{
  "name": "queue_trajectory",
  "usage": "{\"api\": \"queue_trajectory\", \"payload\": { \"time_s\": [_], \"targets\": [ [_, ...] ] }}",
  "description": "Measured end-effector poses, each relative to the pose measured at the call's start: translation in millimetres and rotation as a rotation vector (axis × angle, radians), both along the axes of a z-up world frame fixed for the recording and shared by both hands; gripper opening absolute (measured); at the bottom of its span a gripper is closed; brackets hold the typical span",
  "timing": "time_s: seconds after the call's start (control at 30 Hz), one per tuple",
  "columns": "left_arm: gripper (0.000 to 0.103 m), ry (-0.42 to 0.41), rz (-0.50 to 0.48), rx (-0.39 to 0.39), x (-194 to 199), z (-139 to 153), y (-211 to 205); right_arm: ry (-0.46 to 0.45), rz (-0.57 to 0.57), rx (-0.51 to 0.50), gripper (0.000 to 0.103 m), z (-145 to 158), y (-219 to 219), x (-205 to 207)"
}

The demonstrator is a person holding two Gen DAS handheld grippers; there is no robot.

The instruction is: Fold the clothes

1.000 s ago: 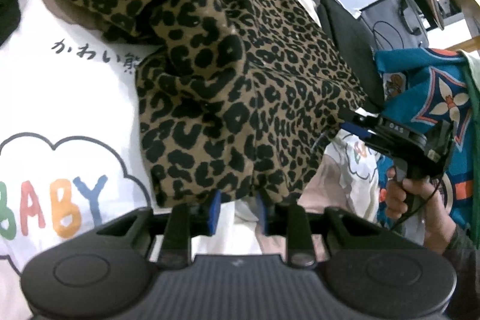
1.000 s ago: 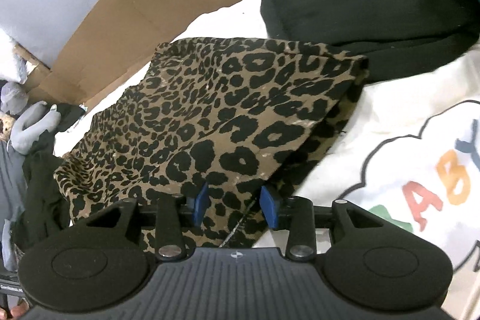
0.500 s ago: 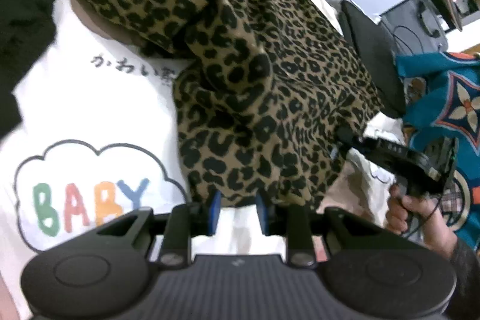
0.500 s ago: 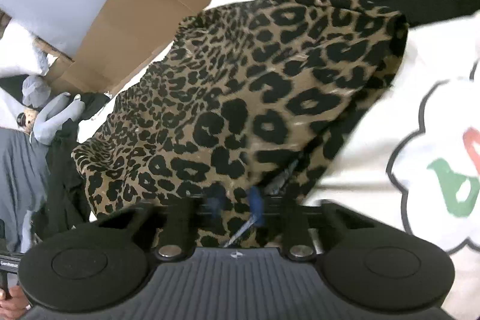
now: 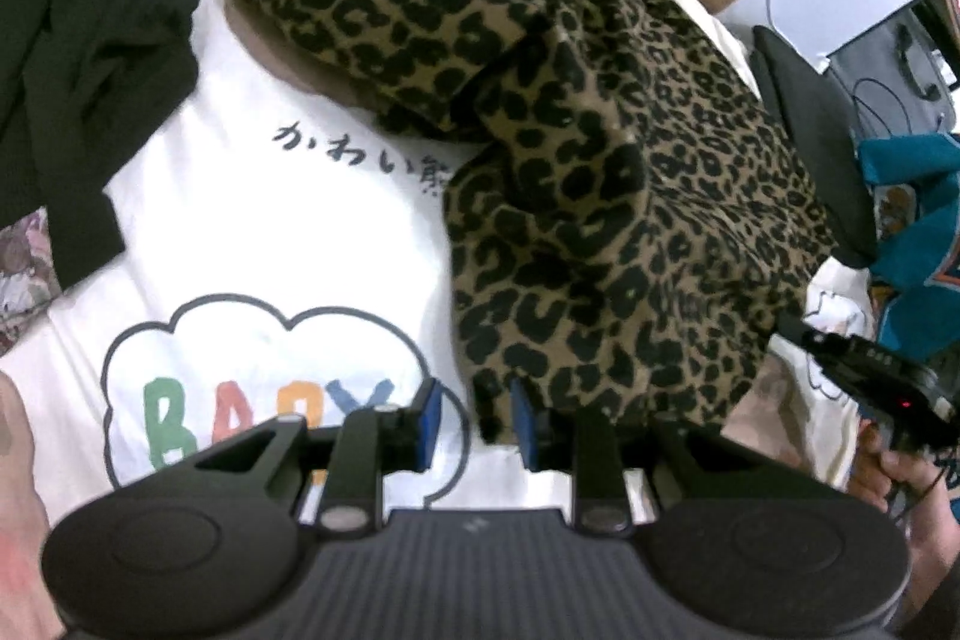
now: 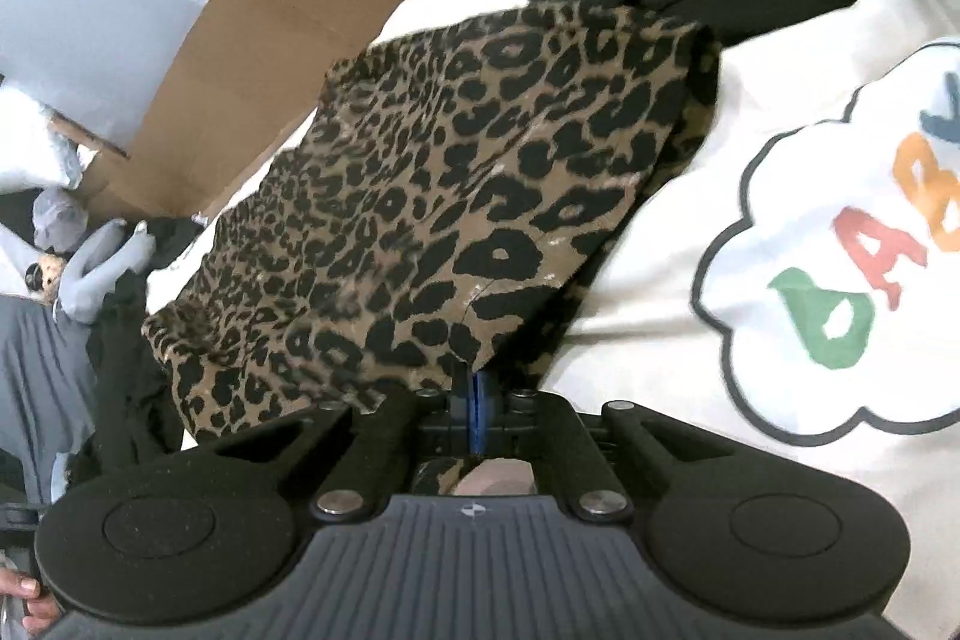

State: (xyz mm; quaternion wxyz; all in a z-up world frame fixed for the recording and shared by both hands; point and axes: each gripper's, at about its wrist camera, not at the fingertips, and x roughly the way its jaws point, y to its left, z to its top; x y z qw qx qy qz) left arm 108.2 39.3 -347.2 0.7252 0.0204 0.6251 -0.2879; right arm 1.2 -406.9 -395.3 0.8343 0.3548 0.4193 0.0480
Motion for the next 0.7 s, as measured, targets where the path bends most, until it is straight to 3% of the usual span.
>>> {"api": "queue_trajectory", "payload": {
  "time_s": [0.17,0.3,0.57,0.7],
  "targets": [
    [0.026,0.005,0.005,-0.004,0.6,-4.3,3.8,-0.019,-0.028,-0.030,0.000,12.5,-5.6,2.6],
    [0.026,0.006,0.010,-0.010,0.4,-4.6,6.8,0.065,-0.021,-0.074,0.000,-1.4,-2.7,9.4],
    [0.027,0.000,0.003,-0.005,2.1,-7.7,6.8,0.080,-0.017,0.002,0.002,0.5,7.5,-5.0],
    [0.034,0.010,0.010,-0.007,4.4,-15.3,0.1,0.079,0.021,0.059,0.003,3.0,23.0,-11.0]
  ]
}}
